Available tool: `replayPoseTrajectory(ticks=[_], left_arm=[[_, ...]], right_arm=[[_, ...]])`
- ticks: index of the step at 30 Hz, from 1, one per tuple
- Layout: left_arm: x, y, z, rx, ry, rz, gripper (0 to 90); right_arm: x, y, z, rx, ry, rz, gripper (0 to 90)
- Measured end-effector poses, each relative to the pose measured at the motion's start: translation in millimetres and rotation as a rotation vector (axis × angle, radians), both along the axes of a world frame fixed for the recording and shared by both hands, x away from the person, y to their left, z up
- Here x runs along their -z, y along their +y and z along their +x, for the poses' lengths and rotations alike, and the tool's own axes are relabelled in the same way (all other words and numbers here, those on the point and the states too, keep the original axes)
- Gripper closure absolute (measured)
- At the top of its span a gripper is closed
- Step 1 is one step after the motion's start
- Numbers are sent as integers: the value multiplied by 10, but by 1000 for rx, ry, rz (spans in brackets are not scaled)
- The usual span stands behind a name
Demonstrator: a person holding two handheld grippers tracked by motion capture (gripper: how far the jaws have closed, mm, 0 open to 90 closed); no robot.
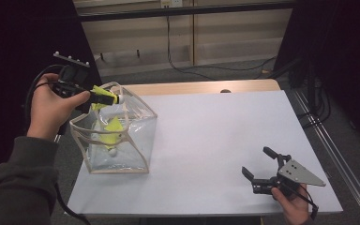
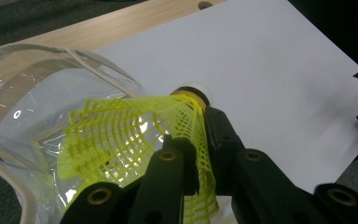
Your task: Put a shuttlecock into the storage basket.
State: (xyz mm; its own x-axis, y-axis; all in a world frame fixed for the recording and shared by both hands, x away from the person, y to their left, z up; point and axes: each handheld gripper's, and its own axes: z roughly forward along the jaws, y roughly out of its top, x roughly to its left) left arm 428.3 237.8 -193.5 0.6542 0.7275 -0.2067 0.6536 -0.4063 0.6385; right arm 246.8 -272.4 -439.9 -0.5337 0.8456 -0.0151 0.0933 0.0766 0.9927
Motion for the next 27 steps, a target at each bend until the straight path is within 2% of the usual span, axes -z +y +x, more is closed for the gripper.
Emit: replayPoseTrajectory(ticks=[12,17,27], left_arm=[[37,79,11,-15,5,6,847],[56,107,18,-25,11,-4,847],[90,171,20,-35,9,21,847]], right_arm=[[3,2,0,1,-1,3,11],[1,0,-2,1,-3,2,11],[-1,12,-5,-3,-2,0,11]])
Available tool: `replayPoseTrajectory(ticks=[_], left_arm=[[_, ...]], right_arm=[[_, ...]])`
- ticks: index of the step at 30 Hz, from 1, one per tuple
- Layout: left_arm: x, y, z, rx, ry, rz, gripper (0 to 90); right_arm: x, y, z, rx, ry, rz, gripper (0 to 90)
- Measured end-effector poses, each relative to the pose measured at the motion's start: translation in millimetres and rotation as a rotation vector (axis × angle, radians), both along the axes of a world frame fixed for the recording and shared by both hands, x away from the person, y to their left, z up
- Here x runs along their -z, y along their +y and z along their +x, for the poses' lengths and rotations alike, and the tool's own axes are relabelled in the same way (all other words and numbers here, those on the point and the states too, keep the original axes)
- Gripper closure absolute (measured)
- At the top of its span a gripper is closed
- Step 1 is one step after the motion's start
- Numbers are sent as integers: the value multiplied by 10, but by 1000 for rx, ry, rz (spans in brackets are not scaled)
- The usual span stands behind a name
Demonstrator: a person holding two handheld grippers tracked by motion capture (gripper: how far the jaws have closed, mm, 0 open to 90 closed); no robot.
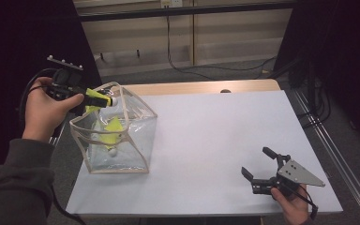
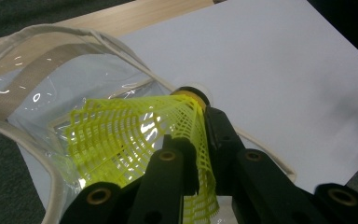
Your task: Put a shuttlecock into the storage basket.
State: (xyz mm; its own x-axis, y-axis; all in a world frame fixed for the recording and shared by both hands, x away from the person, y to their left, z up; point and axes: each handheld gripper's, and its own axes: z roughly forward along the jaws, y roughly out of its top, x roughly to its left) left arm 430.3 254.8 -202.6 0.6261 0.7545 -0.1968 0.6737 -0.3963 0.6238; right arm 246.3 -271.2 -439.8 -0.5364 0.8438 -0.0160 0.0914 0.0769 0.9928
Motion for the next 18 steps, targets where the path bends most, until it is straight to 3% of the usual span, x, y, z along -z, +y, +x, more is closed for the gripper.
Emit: replayPoseTrajectory(ticks=[18], left_arm=[[197,20,32,-9,39,29,846]], right_arm=[[-2,-2,-1,0,-1,2,11]])
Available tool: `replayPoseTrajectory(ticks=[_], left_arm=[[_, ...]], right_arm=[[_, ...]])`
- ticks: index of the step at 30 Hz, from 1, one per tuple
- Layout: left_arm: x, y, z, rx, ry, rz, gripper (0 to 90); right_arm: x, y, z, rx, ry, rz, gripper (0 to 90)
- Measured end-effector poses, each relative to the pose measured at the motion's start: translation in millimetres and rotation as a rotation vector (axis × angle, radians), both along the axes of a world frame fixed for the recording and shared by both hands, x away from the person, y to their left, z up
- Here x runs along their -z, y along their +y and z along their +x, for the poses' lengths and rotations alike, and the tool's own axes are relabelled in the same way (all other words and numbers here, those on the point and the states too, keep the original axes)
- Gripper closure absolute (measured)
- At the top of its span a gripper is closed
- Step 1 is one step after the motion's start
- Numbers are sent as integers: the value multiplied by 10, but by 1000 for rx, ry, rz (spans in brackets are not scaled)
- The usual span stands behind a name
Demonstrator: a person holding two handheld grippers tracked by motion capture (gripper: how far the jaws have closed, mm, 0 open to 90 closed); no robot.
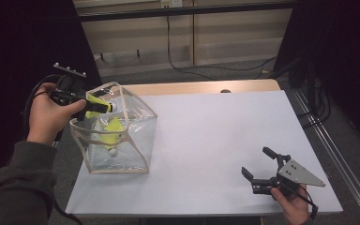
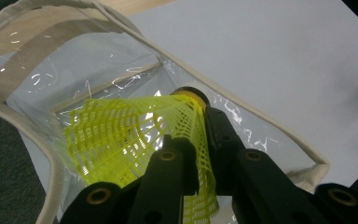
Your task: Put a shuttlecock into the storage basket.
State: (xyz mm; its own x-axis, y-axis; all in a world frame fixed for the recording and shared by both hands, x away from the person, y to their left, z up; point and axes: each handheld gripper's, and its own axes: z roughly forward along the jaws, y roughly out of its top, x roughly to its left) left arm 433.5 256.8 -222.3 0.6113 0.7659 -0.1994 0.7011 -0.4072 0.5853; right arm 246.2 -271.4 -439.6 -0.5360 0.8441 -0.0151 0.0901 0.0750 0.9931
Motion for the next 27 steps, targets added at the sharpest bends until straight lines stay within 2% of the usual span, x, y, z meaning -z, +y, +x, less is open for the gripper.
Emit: replayPoseTrajectory(ticks=[27], left_arm=[[158,-84,60,13,32,12,844]], right_arm=[[-9,-8,-6,1,0,1,10]])
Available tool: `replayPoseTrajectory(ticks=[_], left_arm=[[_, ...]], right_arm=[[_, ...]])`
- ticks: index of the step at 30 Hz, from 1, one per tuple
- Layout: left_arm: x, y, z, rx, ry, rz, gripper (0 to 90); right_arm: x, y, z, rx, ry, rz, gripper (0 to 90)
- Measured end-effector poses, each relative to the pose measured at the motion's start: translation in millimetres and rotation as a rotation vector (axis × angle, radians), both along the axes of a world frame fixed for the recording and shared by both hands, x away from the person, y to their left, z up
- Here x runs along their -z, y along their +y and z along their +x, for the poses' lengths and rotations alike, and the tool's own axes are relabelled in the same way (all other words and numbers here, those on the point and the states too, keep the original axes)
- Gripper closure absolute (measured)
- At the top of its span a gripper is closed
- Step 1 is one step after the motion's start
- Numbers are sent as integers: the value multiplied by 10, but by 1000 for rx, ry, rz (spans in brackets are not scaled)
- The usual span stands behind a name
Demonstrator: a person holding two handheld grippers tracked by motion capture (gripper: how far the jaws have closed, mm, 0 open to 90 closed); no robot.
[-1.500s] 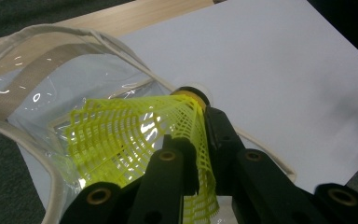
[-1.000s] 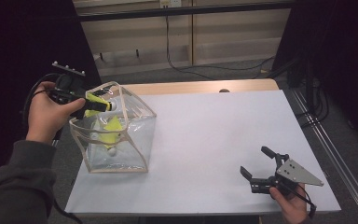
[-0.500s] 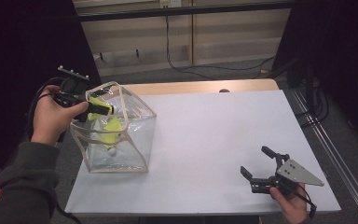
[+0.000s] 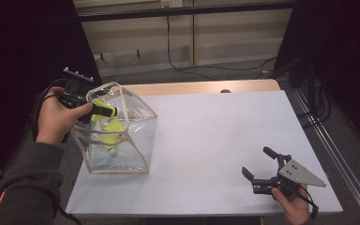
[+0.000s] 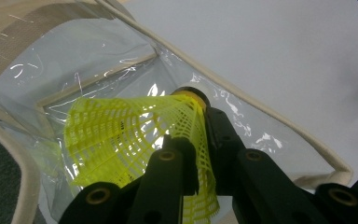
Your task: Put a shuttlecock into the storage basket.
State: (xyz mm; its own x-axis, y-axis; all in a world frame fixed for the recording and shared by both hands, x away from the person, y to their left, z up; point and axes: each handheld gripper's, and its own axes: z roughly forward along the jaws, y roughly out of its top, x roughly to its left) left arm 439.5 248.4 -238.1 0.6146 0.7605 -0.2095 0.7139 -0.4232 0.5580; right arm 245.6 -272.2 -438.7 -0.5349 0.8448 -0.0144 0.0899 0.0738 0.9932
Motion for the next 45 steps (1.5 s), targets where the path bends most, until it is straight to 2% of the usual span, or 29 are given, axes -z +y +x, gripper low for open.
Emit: replayPoseTrajectory(ticks=[22,36,45], left_arm=[[148,-64,34,19,26,4,844],[205,-62,41,-8,38,-1,843],[291,-95,76,-2,53,-2,839]], right_arm=[[-7,-1,-3,-1,-6,-2,10],[-6,-4,-6,1,-6,4,10],[-11,-8,-10,5,-9,6,10]])
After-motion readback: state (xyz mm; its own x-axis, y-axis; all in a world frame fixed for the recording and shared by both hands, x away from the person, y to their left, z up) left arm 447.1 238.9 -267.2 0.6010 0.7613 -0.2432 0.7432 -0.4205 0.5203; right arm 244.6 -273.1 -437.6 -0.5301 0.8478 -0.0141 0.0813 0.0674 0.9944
